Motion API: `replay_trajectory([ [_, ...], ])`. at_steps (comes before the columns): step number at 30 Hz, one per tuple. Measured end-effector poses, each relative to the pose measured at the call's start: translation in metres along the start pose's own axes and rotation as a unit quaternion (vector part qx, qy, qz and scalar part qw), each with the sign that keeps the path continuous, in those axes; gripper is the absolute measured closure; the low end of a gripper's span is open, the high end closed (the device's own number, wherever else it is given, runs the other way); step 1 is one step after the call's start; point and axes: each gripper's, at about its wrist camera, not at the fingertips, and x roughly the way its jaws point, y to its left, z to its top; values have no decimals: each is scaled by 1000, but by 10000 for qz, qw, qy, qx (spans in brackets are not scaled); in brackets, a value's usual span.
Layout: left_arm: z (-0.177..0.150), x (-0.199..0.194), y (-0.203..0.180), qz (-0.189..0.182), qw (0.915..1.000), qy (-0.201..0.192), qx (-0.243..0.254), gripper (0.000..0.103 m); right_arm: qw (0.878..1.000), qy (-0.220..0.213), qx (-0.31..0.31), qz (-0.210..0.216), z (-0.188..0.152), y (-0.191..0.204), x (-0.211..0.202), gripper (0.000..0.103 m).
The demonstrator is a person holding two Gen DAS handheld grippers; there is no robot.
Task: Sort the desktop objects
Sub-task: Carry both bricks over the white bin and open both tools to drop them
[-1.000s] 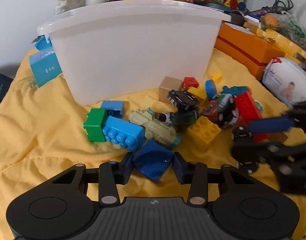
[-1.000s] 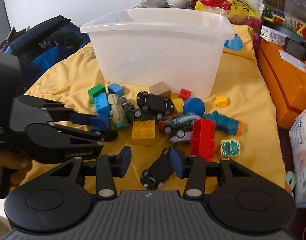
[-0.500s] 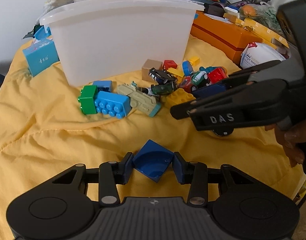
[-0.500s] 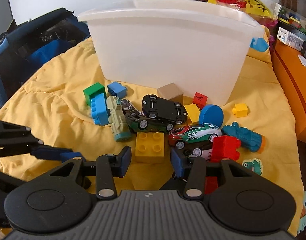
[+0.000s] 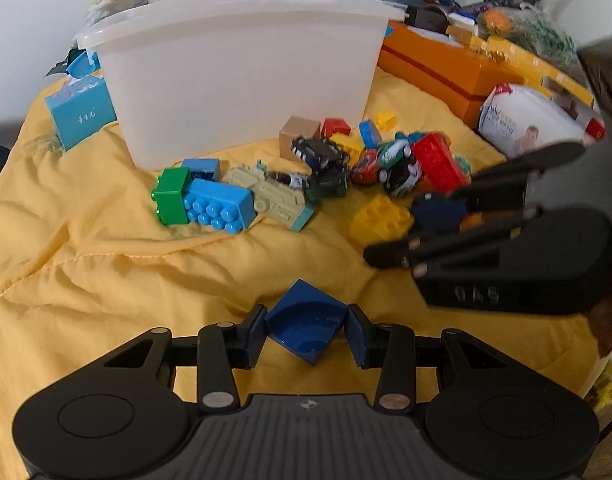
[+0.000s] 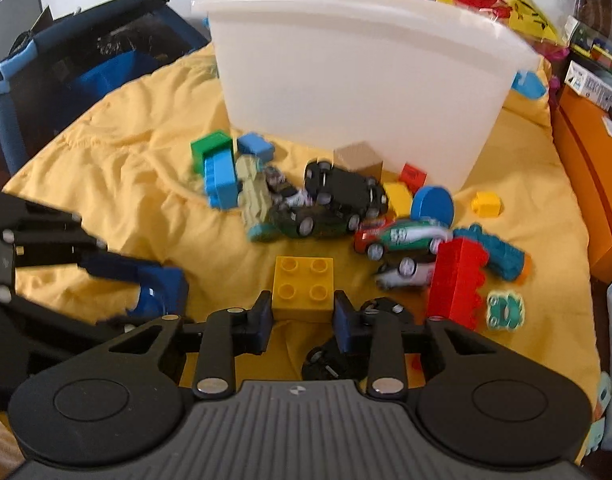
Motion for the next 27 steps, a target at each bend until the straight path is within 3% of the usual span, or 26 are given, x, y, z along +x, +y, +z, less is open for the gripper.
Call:
replay_trajectory([
  [2, 10, -11, 0, -3, 9997, -226, 39, 57, 10000, -18, 29, 6, 2, -1, -5, 69],
  [8, 60, -55, 3, 68, 9936, -1113, 162, 57, 9979, -629, 126, -92, 25, -12, -48, 69],
  [16, 139, -91, 13, 422, 9742, -2173, 432, 57, 9819, -1800, 286, -512, 79, -42, -107, 69],
  [19, 167, -89, 17, 628, 9711, -2247, 501, 57, 9746, -2119, 308, -654, 103, -53, -114, 69],
  [23, 199, -80, 28, 789, 9680, -2331, 486, 57, 9702, -2243, 431, -810, 130, -66, -112, 69],
  [27, 220, -58, 39, 883, 9705, -2202, 439, 57, 9715, -2157, 524, -835, 152, -77, -94, 68],
])
